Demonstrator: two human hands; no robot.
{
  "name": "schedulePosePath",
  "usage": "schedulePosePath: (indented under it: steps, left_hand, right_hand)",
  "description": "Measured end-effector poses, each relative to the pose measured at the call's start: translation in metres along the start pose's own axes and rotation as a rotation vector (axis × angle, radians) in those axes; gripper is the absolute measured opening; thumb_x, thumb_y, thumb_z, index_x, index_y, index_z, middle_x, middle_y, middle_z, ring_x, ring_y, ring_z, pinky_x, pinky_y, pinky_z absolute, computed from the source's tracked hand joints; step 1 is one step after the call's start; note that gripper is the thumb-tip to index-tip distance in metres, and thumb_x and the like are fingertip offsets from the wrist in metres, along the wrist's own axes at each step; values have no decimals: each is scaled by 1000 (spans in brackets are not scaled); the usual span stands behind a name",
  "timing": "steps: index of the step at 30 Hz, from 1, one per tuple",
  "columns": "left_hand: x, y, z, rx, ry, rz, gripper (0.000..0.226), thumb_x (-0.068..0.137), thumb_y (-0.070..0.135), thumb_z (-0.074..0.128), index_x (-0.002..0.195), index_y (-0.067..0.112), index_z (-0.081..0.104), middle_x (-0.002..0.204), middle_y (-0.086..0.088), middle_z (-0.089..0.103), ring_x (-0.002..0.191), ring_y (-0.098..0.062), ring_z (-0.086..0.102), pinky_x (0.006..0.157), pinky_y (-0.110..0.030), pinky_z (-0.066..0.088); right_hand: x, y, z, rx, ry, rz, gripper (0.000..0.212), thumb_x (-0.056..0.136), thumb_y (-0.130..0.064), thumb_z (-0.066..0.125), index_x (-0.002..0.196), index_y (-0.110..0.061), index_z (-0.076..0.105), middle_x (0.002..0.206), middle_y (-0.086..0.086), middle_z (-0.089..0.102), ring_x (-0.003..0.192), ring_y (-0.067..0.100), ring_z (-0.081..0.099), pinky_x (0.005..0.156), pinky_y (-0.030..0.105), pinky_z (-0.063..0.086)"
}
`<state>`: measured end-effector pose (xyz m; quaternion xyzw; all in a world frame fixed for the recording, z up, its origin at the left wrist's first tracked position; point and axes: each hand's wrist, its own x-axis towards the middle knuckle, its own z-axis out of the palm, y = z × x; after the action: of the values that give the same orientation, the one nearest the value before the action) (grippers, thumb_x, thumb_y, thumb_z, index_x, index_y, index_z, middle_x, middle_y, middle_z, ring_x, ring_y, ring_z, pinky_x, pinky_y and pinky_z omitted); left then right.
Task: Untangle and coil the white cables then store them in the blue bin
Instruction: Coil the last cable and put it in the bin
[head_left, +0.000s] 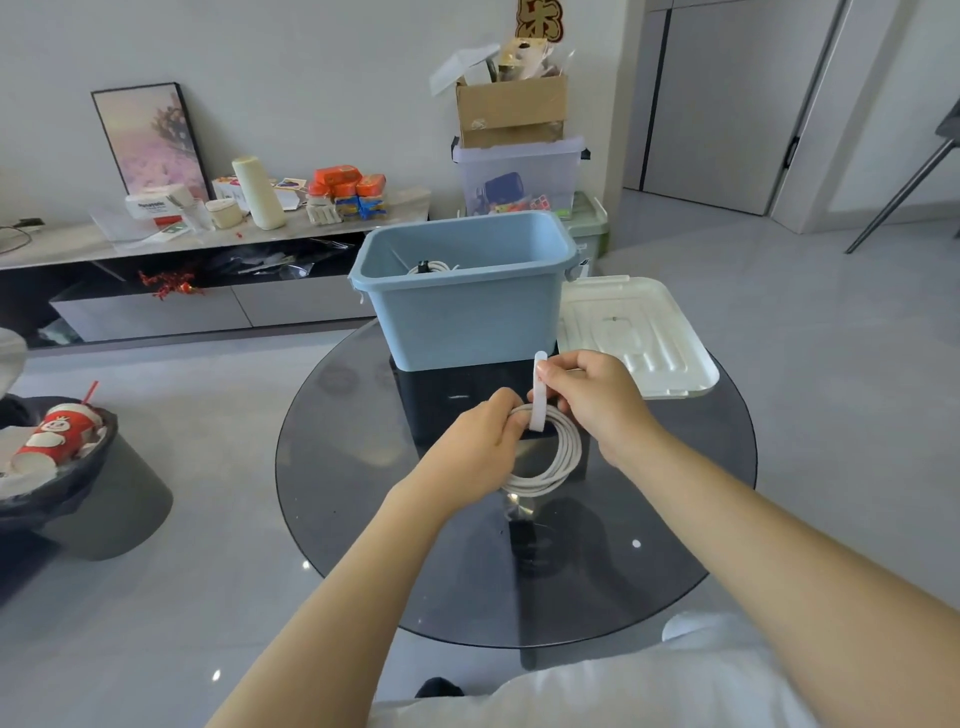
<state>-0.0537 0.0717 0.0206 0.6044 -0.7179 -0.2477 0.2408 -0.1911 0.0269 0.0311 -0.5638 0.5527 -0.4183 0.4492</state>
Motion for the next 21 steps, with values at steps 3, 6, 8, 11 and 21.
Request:
schedulePosePath:
  steps: [3,6,8,11,21]
  left_hand:
    - [2,-2,0,47,-7,55,26,102,30,34,98,7,45,79,-4,50,63,-13,39,57,-23,34]
    - [2,-3,-1,22,-16,75,29,102,32,32,97,7,45,78,-3,48,64,-12,38,58,-22,33]
    - [1,-2,-1,-3,-20,60,32,102,36,29,93,9,44,75,0,45,63,-11,37,58,-23,33]
    - [0,-2,-1,-8,-20,32,35,100,42,30,91,12,45,75,4,45,63,-9,39,57,-22,32]
    - [-1,-12,-2,117,62,137,21,98,34,45,91,14,44,82,2,51,71,-16,46,58,-23,34]
  right_hand:
    - [2,1,0,19,30,-27,12,94,-23,55,93,-12,61,78,-1,71,63,9,58,59,19,42]
    - [2,2,1,20,45,-48,10,94,-23,55,92,-14,60,73,-5,70,63,4,61,57,17,42]
    - [4,4,2,14,56,-56,11,93,-24,56,92,-14,60,76,-2,71,67,9,63,59,19,44]
    - [5,5,4,-32,68,-75,12,92,-26,57,92,-14,61,84,4,72,70,15,62,62,24,46]
    - [3,6,10,-18,15,-49,12,90,-27,61,90,-16,65,86,0,71,82,14,65,74,30,51]
